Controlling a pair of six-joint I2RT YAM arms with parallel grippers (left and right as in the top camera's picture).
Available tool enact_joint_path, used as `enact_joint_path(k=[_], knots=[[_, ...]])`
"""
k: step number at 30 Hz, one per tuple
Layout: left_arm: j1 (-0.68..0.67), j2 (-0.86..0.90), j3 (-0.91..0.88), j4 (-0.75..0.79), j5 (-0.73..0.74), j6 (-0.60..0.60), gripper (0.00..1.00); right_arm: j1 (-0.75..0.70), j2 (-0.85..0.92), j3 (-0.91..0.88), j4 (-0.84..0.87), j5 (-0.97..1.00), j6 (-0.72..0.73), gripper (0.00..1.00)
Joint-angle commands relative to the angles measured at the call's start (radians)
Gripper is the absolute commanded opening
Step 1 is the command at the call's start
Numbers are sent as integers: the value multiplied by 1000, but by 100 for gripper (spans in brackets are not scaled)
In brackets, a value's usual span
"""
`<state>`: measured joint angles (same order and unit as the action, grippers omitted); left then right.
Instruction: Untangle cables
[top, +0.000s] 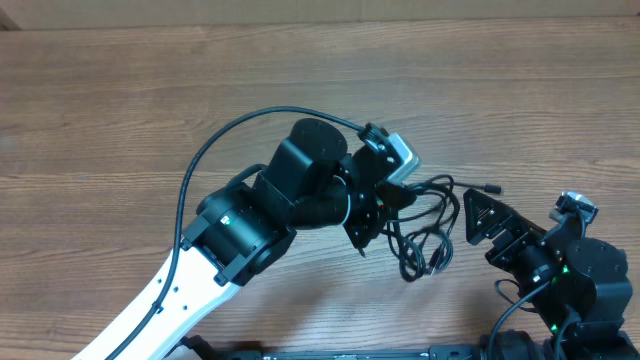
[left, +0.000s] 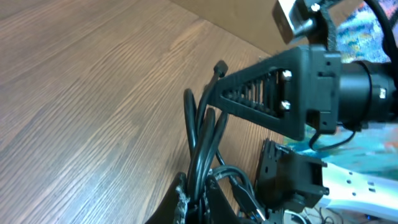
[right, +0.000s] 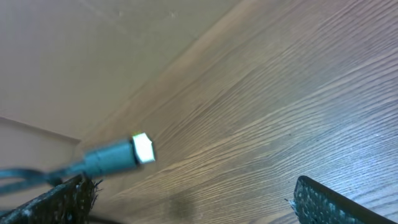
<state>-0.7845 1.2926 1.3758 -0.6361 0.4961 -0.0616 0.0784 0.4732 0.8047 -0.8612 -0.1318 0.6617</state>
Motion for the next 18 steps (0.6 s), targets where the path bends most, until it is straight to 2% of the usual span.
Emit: enact_joint_path(k=[1, 5, 7, 10, 12, 16, 18], knots=[[-29, -5, 34, 35, 31, 66, 4, -7, 1, -7, -14, 59, 11, 100], [-27, -5, 34, 38, -39, 55, 4, -7, 1, -7, -15, 13, 11, 100], [-27, -5, 34, 30, -147, 7, 4, -7, 1, -7, -16, -16, -10, 100], [-27, -5, 34, 2, -416, -142, 4, -7, 1, -7, -19, -29, -15, 100], [-27, -5, 34, -2, -507, -204, 4, -7, 1, -7, -26, -36, -15, 100], [-27, -5, 34, 39, -418, -204, 4, -7, 1, -7, 2, -101, -16, 100], [-27, -5, 34, 67, -352, -203, 4, -7, 1, -7, 42, -175, -71, 100]])
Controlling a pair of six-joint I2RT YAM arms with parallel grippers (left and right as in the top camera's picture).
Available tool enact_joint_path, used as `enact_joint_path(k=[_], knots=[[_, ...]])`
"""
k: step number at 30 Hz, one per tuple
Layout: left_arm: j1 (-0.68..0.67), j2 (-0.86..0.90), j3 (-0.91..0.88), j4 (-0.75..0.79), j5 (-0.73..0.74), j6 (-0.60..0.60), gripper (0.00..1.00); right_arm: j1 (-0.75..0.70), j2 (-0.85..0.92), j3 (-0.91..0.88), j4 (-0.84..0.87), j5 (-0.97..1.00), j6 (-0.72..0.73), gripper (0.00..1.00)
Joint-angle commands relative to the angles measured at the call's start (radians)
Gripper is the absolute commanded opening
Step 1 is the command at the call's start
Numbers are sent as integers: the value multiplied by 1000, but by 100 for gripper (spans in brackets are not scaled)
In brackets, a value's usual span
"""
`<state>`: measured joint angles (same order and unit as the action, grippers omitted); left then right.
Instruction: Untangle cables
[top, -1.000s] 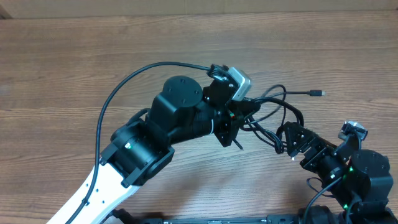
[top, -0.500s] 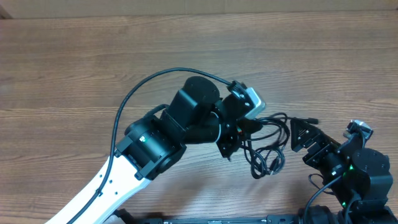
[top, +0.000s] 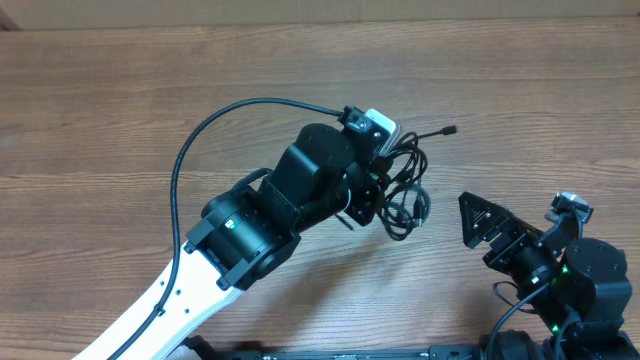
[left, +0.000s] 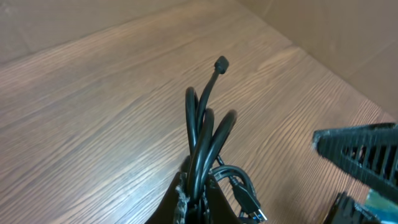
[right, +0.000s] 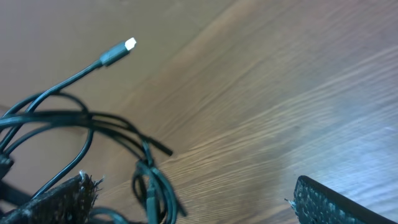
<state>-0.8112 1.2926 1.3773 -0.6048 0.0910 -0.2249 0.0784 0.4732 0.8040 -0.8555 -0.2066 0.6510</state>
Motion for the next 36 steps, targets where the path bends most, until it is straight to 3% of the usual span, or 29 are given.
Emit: enact_joint_path(k=[1, 11, 19, 25, 30, 33, 36], knots=[[-1, -5, 33, 42, 69, -40, 4, -7, 1, -6, 45, -121, -83, 100], [-1, -5, 33, 85, 351, 8, 4, -7, 2, -6, 52, -149, -182, 100], [-1, -5, 33, 55, 744, 257, 4, -7, 23, -6, -32, 246, -181, 100], [-1, -5, 33, -108, 750, 416, 4, -7, 63, -6, -31, 365, -181, 100], [0, -6, 33, -176, 700, 468, 4, -7, 72, -6, -32, 442, -181, 100], [0, -8, 33, -166, 636, 469, 4, -7, 72, -6, -53, 389, -181, 100], [0, -8, 33, -126, 523, 391, 4, -7, 72, -6, -92, 280, -181, 100]])
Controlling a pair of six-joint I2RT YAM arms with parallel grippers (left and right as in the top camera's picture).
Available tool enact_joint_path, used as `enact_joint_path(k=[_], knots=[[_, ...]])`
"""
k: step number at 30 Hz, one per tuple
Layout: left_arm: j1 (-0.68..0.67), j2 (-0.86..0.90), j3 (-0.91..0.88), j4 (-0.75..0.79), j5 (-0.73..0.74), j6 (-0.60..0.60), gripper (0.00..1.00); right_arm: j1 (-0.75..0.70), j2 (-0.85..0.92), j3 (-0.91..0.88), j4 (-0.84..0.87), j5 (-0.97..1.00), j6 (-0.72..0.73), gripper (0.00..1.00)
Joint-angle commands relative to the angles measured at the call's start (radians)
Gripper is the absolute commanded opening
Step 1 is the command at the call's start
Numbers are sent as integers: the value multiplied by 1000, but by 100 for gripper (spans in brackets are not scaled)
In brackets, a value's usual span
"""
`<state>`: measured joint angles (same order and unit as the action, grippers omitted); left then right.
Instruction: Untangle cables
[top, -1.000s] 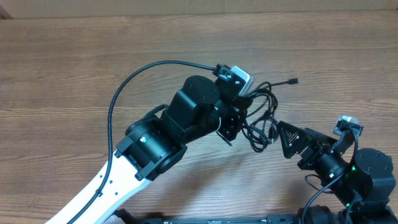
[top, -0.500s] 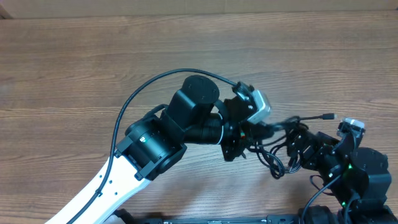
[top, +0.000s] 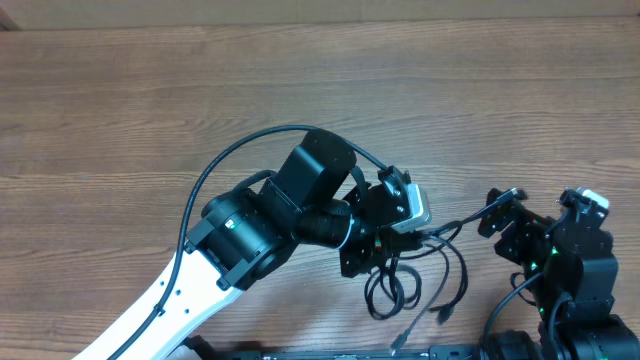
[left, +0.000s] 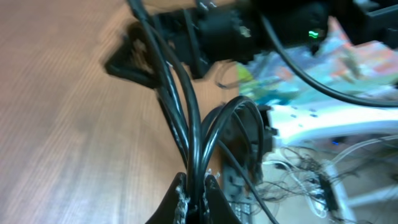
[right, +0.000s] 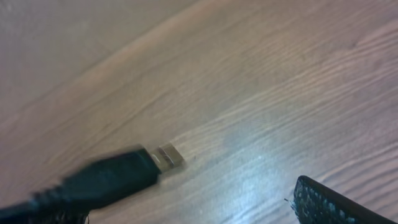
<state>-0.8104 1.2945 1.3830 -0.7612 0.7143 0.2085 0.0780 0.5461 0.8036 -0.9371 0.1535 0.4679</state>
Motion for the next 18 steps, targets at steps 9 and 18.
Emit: enact_joint_path(k=[9, 18], knots=[[-1, -10, 27, 195, -608, -533, 4, -6, -2, -5, 45, -371, 2, 100], [-1, -10, 27, 284, -644, -566, 4, -6, -2, -5, 100, -491, 1, 100]])
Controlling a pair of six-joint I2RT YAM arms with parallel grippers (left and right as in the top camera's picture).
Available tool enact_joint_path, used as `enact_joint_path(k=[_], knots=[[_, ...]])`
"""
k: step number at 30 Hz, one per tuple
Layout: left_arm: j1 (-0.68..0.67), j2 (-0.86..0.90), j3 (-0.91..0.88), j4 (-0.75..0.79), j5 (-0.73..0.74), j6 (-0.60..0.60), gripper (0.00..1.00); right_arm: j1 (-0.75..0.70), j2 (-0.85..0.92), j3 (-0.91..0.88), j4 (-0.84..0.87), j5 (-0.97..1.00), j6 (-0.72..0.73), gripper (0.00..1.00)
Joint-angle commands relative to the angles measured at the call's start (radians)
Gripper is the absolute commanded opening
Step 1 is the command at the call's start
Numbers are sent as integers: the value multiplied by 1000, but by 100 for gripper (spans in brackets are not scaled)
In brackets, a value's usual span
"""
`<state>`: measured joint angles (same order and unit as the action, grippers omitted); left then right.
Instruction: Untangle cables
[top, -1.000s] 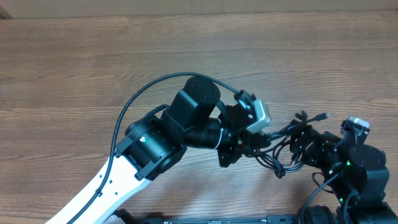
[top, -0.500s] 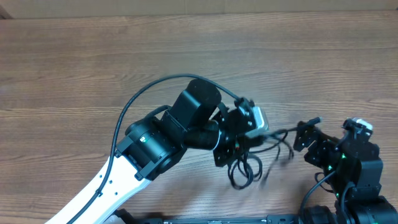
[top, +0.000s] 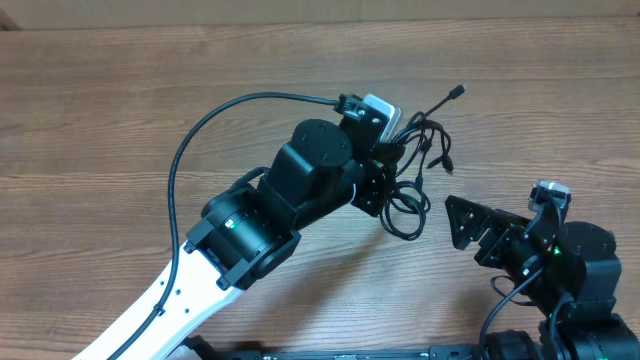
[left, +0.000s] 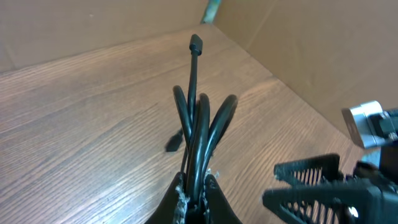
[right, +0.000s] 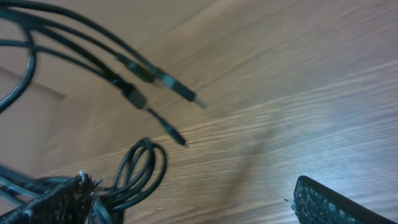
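A tangled bundle of black cables hangs from my left gripper, which is shut on it right of the table's middle. In the left wrist view the gripper pinches several strands, and one plug sticks up beyond them. My right gripper stands open to the bundle's right, apart from it. In the right wrist view that gripper has nothing between its fingers. A cable loop and two loose plug ends hang at the left.
The wooden table runs far and left of the arms. A cardboard wall rises along its far edge. The left arm's own black cable arcs over the table. The right arm's base sits at the front right.
My left gripper, low at the front beside the right gripper, is now farther back with the bundle. The plug next to my right fingers is gone; the bundle hangs to their left.
My left gripper stayed shut on the bundle throughout. It held the bundle close to my open right gripper, then farther back, then low at the front with a plug by the right fingers. Now it is back and apart again, still tangled.
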<state>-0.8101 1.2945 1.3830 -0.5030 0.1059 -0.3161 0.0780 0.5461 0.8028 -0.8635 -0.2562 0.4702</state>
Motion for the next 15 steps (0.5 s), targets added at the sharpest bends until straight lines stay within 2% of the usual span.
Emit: enact_joint_path(k=[1, 6, 15], knots=[[-1, -10, 27, 36, -36, -51, 4, -6, -2, -5, 42, -109, -1, 100], [-1, -9, 27, 115, -40, -138, 4, -6, -2, -5, 121, -255, -1, 100], [-1, -9, 27, 206, -63, -299, 4, -6, -2, -5, 127, -262, -8, 98]])
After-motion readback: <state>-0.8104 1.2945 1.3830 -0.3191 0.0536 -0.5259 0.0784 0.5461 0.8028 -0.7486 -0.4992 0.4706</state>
